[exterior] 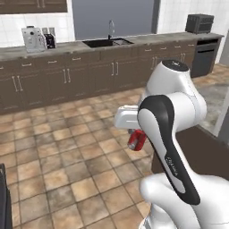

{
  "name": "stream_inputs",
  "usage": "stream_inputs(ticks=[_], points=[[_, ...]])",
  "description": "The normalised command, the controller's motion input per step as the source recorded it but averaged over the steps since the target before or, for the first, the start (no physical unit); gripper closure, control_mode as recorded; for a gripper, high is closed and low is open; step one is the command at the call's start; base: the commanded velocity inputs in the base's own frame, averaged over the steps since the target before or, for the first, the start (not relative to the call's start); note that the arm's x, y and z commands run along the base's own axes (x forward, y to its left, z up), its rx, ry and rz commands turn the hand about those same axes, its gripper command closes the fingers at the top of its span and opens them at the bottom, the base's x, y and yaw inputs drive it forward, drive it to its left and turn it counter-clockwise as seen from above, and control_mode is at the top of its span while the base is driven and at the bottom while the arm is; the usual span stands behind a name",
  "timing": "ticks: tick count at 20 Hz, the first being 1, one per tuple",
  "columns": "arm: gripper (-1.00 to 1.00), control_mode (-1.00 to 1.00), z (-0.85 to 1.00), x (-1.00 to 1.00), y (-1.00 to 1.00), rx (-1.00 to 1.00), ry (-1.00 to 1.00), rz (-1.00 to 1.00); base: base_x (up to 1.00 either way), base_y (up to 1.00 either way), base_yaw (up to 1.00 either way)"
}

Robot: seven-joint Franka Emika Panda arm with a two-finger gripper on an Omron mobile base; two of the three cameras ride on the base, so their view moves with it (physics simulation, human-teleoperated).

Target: Four empty soda cans are scattered around the kitchen. Gather all the cans and cluster them next to the stove for recycling.

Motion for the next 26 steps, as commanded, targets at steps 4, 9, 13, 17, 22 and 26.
stream_inputs(ticks=[4,9,13,17,22,26], points=[[1.0,1.0,0.0,0.0,0.0,0.0,0.0,0.0,0.73,0.26,0.0],[1.0,1.0,0.0,0.0,0.0,0.0,0.0,0.0,0.64,0.24,0.0],[1.0,1.0,0.0,0.0,0.0,0.0,0.0,0.0,0.43,0.05,0.07],[1.0,1.0,0.0,0.0,0.0,0.0,0.0,0.0,0.41,0.0,0.18],[1.0,1.0,0.0,0.0,0.0,0.0,0.0,0.0,0.36,0.0,0.27],[1.0,1.0,0.0,0.0,0.0,0.0,0.0,0.0,0.42,-0.08,0.3]])
